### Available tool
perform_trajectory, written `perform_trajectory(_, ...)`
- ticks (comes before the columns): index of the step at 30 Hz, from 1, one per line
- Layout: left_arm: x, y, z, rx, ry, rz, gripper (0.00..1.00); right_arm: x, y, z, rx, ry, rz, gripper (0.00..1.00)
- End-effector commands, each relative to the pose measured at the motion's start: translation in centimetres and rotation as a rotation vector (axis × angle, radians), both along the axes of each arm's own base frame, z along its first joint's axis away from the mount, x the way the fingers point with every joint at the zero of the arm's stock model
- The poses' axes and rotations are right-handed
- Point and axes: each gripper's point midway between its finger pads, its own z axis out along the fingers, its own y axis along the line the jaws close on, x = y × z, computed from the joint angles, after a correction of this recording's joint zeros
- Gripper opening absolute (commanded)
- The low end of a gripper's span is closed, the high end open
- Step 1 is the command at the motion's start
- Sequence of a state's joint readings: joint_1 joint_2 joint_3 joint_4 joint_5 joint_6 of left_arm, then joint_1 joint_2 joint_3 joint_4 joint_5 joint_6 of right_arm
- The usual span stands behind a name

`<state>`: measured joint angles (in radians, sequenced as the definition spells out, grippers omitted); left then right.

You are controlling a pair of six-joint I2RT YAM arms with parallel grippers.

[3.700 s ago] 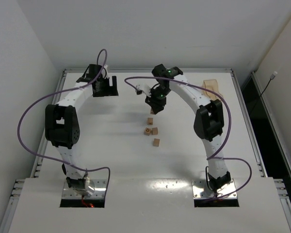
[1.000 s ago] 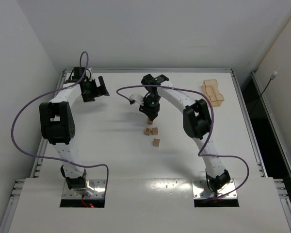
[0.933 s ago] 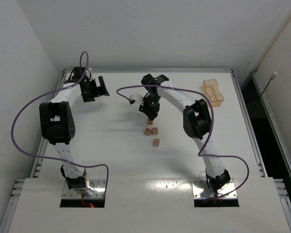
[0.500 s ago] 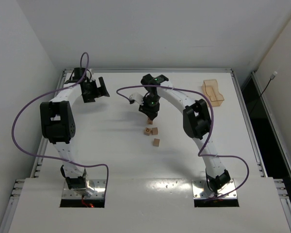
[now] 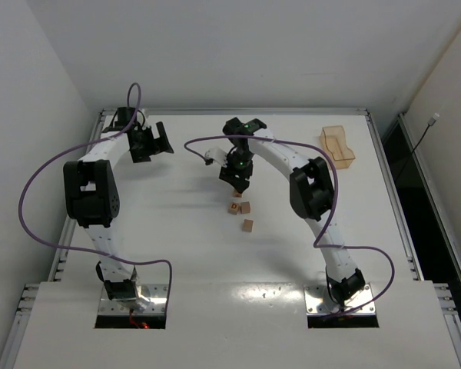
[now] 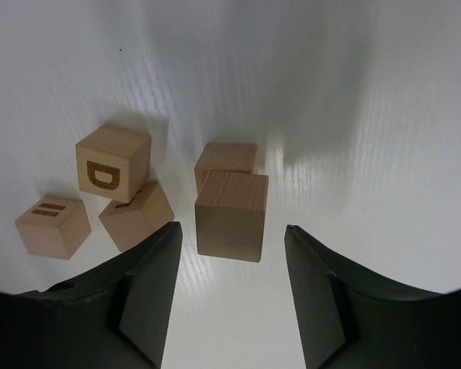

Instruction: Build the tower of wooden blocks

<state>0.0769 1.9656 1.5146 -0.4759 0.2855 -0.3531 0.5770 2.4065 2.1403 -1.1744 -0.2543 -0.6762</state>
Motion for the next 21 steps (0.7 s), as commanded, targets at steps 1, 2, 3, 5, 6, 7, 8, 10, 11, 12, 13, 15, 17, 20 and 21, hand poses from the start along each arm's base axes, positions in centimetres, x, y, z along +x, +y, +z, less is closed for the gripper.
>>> perform_trajectory(1,0.4,0.0,0.9,-0.015,-0.037,-0.012,0.99,-0.7,0.7,1.0,0.029,0.007,0.010,0.55)
perform_trajectory(2,0.4,0.0,0.9,-0.015,-0.037,-0.012,0.99,-0.7,0.9,1.2,0.043,0.002,0.012,0.55)
perform_trajectory(3,0.3,0.0,1.1,-0.014,-0.047,-0.012,0.99,-0.7,1.0,1.8,0.051,-0.009,0.012,0.56)
perform_trajectory(5,0.3,0.0,1.5,-0.013,-0.060,-0.012,0.99,-0.9,1.0,2.3,0.066,-0.012,0.014,0.57)
perform_trajectory(6,0.3,0.0,1.5,-0.013,-0.060,-0.012,0.99,-0.8,1.1,2.8,0.071,-0.021,0.014,0.59)
perform_trajectory(7,0.0,0.0,1.6,-0.012,-0.061,-0.012,0.99,-0.8,1.1,2.8,0.072,-0.021,0.014,0.59)
perform_trajectory(8,0.0,0.0,1.6,-0.012,-0.061,-0.012,0.99,-1.2,1.5,2.8,0.079,-0.016,0.025,0.59)
perform_trajectory(10,0.0,0.0,2.0,-0.012,-0.070,-0.012,0.99,-1.2,1.6,2.8,0.079,-0.016,0.025,0.60)
perform_trajectory(11,-0.2,-0.1,1.7,-0.012,-0.061,-0.012,0.99,-1.2,1.6,2.8,0.079,-0.016,0.025,0.60)
perform_trajectory(12,-0.2,-0.1,1.7,-0.012,-0.061,-0.012,0.99,-0.9,1.7,2.8,0.086,-0.026,0.025,0.60)
perform_trajectory(13,-0.2,0.1,2.1,-0.005,-0.070,-0.007,0.99,-1.1,1.6,2.6,0.081,-0.019,0.025,0.60)
perform_trajectory(15,-0.2,0.1,2.1,-0.004,-0.070,-0.007,0.99,-0.5,1.8,2.6,0.086,-0.043,0.015,0.60)
perform_trajectory(17,-0.2,0.1,2.1,-0.004,-0.070,-0.007,0.99,-0.4,1.9,2.3,0.084,-0.037,0.006,0.60)
perform_trajectory(20,-0.2,0.1,2.1,-0.004,-0.070,-0.007,0.99,-0.3,1.8,1.4,0.070,-0.031,-0.004,0.60)
perform_trajectory(21,-0.2,0.1,2.1,-0.004,-0.070,-0.007,0.99,-0.3,1.8,1.4,0.070,-0.031,-0.004,0.59)
